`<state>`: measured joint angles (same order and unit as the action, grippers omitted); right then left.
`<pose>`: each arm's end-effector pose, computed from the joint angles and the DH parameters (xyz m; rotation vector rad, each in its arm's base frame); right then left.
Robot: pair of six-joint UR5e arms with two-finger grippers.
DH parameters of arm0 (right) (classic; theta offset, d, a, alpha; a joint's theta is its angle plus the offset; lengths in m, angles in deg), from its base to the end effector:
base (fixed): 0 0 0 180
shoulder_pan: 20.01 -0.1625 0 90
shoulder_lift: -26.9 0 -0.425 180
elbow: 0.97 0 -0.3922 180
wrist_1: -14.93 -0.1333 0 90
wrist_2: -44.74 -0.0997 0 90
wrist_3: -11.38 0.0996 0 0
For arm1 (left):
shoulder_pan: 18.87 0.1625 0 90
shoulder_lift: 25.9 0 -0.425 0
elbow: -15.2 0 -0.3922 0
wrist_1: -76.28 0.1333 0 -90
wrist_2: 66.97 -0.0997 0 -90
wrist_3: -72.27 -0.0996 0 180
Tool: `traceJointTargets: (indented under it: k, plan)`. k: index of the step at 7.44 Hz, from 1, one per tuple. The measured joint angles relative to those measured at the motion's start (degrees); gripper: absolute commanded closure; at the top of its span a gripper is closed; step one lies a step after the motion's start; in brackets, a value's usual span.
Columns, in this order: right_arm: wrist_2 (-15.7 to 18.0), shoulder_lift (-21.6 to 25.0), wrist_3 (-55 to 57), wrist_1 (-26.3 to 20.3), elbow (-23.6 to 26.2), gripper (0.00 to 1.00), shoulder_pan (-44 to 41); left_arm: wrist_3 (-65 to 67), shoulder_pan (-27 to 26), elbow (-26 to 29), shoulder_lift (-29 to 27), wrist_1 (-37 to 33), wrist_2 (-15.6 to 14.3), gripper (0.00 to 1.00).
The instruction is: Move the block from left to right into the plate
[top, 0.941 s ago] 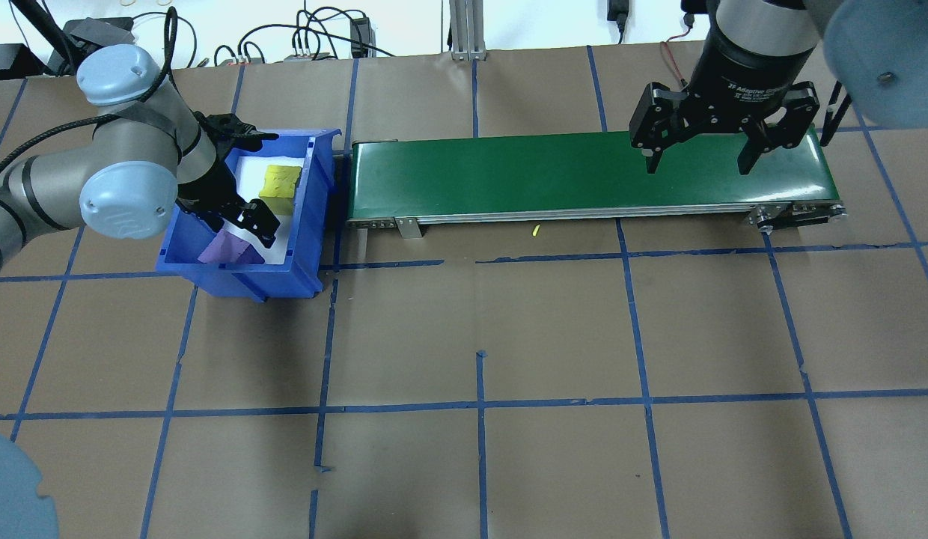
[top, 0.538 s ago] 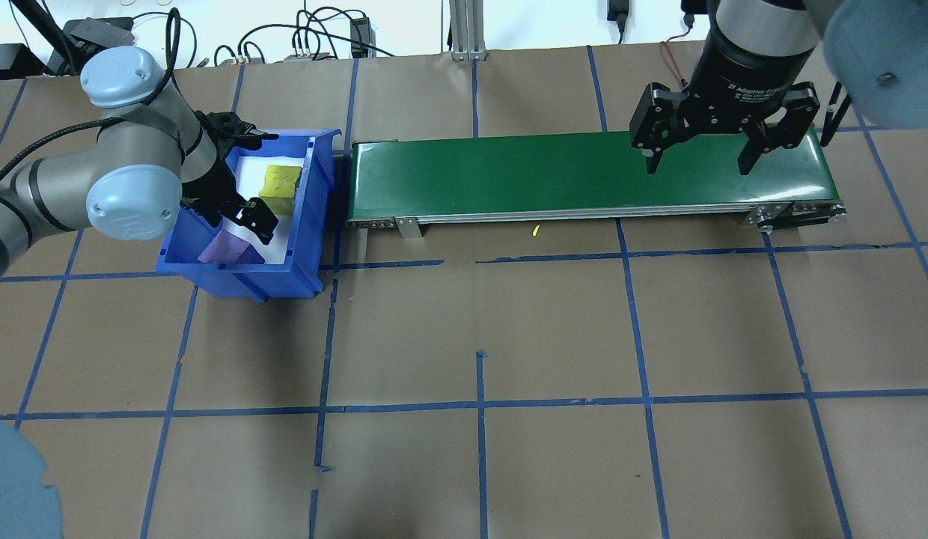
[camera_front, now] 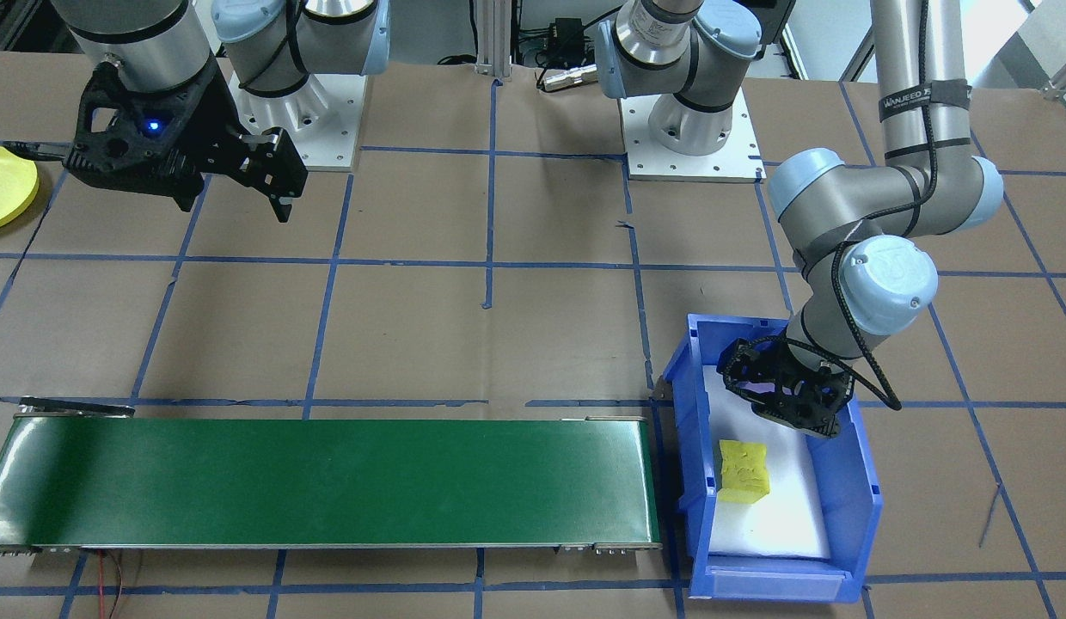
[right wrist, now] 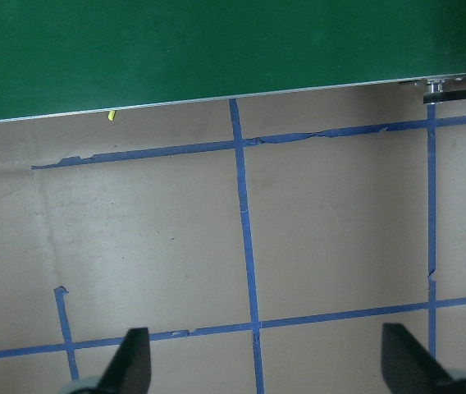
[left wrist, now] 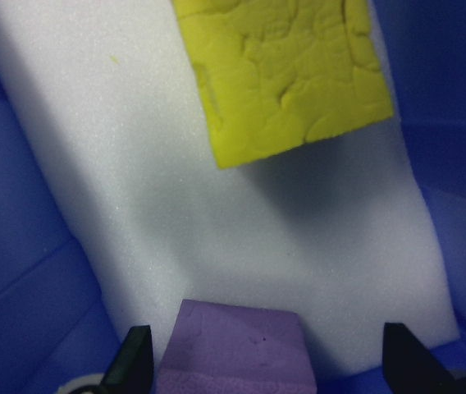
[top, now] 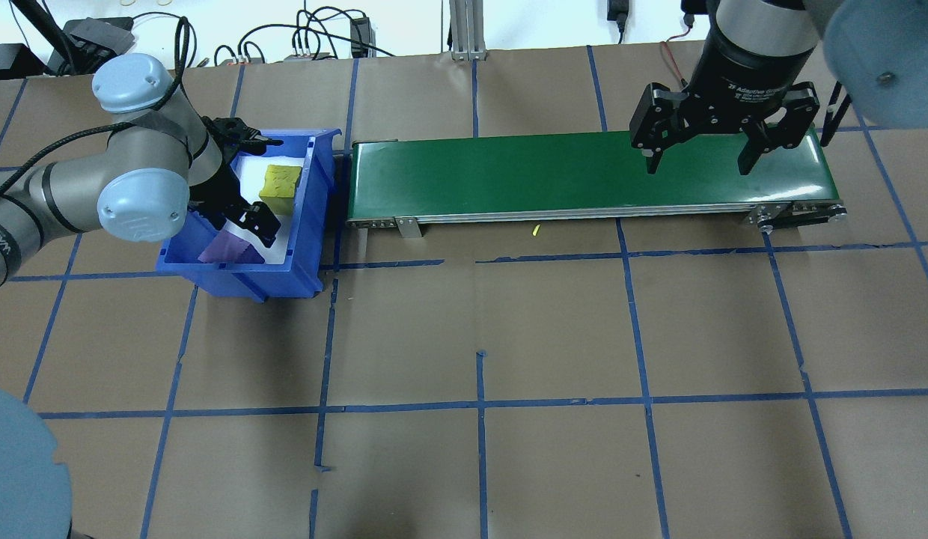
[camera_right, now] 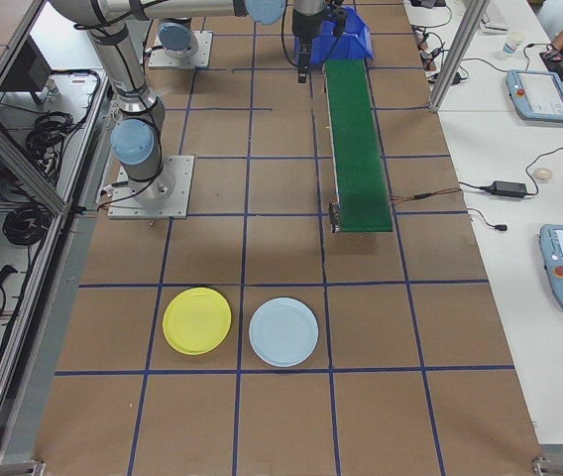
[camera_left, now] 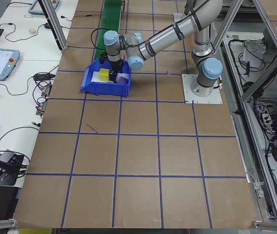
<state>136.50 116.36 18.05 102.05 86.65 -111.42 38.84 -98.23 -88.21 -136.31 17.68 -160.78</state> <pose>0.1424 -0.4905 0.4987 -0.1423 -3.1063 -0.0248 -0.0194 -0.5831 0.2390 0.6135 3.0328 0.0992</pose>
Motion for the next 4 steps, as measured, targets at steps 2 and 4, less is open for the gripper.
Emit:
traceJointTargets:
  k: [2, 4]
  plan:
    - [0.0, -0.1, -0.1, 0.0, 0.1, 0.0, 0.0, -0.2, 0.0, -0.6, -0.5, 0.0, -0.5, 0.31]
    - [0.0, -0.1, -0.1, 0.0, 0.1, 0.0, 0.0, -0.4, 0.0, -1.0, -0.7, 0.0, -1.4, 0.62]
